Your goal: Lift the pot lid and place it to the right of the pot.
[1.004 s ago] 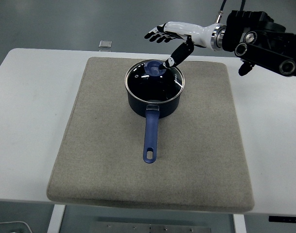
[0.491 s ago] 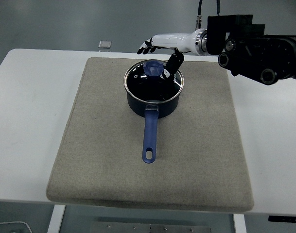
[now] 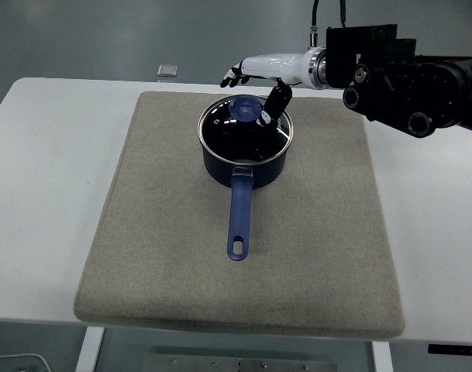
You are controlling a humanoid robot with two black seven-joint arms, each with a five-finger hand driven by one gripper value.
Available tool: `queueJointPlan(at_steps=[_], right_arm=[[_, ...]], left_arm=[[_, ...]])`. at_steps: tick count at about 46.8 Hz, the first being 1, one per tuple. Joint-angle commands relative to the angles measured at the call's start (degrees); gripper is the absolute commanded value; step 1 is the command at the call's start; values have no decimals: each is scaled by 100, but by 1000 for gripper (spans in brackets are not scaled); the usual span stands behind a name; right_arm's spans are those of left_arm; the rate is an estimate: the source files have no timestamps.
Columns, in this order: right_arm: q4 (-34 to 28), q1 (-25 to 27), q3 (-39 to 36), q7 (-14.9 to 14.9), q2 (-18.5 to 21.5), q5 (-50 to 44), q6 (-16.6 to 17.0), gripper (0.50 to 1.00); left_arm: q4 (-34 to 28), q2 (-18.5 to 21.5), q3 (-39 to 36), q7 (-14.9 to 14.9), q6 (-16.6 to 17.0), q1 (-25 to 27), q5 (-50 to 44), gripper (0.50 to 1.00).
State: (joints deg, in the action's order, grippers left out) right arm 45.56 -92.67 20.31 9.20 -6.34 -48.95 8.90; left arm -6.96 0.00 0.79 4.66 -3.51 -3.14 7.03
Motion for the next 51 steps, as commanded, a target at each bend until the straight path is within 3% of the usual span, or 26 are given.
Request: queueJointPlan(at_steps=[1,22,36,51], right_arm=[[-12,12,-9,-14,1,9,-2,897],[-3,56,35,-23,10,0,7,887],[-12,108,43,-14,80,0,7,836],[-12,135,70,-14,71,0,15,821]], left_arm=[[2,0,0,0,0,-2,1,1000],[2,0,0,0,0,-2,1,1000],[2,0,0,0,0,-2,1,1000],[2,0,0,0,0,-2,1,1000]])
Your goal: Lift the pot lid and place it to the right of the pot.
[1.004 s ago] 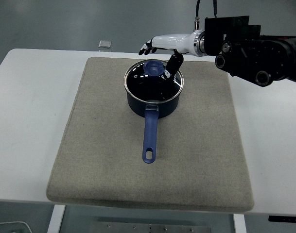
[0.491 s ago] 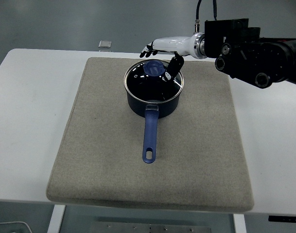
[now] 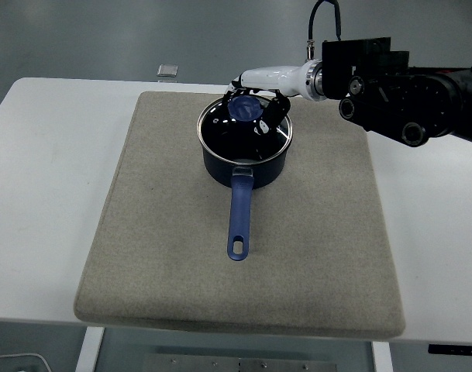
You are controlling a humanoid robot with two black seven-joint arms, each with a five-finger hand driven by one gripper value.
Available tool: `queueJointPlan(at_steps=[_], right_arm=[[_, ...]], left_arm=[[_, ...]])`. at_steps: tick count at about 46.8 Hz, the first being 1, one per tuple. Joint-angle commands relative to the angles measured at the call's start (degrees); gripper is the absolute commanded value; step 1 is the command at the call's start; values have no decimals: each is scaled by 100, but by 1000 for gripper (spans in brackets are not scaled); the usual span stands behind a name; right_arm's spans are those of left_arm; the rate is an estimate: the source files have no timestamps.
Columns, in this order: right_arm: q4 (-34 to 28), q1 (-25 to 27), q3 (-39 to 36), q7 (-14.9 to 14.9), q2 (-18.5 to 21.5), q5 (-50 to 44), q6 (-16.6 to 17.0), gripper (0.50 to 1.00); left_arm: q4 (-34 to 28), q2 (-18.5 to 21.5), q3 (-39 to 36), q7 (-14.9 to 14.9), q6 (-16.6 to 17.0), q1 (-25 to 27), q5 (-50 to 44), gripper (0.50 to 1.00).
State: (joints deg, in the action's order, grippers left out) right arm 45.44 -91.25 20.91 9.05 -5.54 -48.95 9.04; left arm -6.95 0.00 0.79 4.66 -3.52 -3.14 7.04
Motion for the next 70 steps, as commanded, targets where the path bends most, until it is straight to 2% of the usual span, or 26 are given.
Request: queueJointPlan(at_steps=[1,37,45,59,70], right_arm=[[0,-7,10,0,-8,-1,1,819],[9,-24,-8,0,-17,17,72,793],[9,-33,-8,0,-8,26,72,770],[9,-42,-8,0,-17,43,72,760],[9,-51,-8,0,-17,26,80,678]], left_arm=[[1,0,0,0,0,-2,0,1000],[1,0,0,0,0,-2,0,1000],[-8,0,0,0,0,-2,0,1000],[1,0,0,0,0,-2,0,1000],[1,0,0,0,0,-2,0,1000]])
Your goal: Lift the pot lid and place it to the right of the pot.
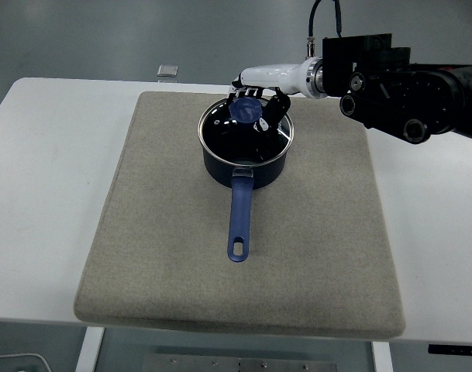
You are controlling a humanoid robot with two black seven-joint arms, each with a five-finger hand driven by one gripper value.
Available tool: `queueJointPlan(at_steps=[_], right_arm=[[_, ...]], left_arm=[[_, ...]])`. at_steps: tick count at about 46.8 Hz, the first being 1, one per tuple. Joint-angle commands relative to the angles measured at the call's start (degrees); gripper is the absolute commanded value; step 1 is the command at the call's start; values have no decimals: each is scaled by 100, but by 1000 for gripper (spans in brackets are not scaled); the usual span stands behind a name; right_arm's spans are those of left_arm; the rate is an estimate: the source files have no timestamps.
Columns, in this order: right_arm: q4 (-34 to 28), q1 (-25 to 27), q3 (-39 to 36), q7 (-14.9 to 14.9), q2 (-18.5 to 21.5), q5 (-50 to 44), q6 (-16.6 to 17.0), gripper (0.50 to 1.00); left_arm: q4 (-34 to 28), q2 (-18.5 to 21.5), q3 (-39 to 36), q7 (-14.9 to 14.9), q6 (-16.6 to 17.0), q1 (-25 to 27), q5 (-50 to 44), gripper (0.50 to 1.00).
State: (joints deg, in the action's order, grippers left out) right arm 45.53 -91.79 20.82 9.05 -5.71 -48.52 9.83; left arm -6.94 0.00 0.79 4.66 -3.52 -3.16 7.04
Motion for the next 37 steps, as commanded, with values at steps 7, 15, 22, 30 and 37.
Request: queueJointPlan(at_steps=[7,15,22,30,37], right_arm=[[0,-6,1,0,0,-26,1,660],[0,-32,1,0,0,-26,36,652],[0,-32,1,0,0,-26,72,625],[-9,-32,1,-9,-9,-26,116,592],[-9,-59,9,-9,-53,-9,177,576]], left_arm=[[0,0,0,0,0,-1,0,1000],[0,0,0,0,0,8,0,1000],[0,0,0,0,0,-1,0,1000],[0,0,0,0,0,-1,0,1000],[0,0,0,0,0,-1,0,1000]])
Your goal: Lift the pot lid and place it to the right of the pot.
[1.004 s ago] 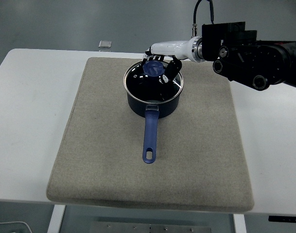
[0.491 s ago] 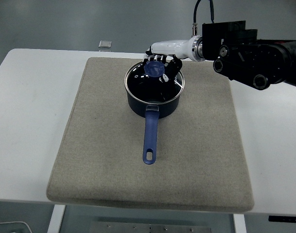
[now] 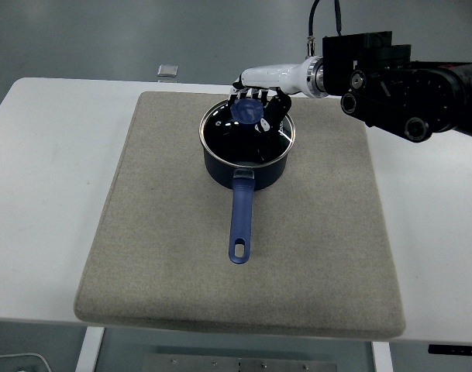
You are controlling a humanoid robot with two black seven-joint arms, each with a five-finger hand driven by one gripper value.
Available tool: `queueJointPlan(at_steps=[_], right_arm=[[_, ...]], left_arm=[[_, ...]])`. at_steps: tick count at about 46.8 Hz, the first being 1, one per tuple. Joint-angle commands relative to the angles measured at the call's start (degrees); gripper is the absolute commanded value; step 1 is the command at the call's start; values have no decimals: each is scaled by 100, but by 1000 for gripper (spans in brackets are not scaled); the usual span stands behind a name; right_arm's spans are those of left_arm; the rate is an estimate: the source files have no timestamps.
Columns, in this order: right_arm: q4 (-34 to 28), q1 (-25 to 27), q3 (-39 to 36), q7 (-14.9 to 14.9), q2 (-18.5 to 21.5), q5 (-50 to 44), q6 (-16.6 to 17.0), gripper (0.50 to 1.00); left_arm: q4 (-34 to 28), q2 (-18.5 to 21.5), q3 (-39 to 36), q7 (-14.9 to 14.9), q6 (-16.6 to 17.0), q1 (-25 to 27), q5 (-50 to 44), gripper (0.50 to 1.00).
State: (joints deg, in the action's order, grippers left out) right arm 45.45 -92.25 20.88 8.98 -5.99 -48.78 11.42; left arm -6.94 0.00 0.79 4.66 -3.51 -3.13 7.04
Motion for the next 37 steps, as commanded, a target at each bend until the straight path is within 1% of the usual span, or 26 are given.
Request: queueJointPlan(at_steps=[1,5,18,30,37], right_arm=[[-1,-30,3,-2,-25,26,18,570],[-1,-144,12,-2,-42,70,27,549],[-1,-188,21,-2,-104,70,159,549],[-1,-320,21,-2,-306,96,247,539],[-1,-320,30,7,-499,88,247,521]], left_arm=[[0,0,0,0,0,-3,-1,1000],[0,0,0,0,0,-3,-1,1000],[0,0,0,0,0,-3,-1,1000],[0,0,0,0,0,-3,-1,1000],[0,0,0,0,0,-3,-1,1000]])
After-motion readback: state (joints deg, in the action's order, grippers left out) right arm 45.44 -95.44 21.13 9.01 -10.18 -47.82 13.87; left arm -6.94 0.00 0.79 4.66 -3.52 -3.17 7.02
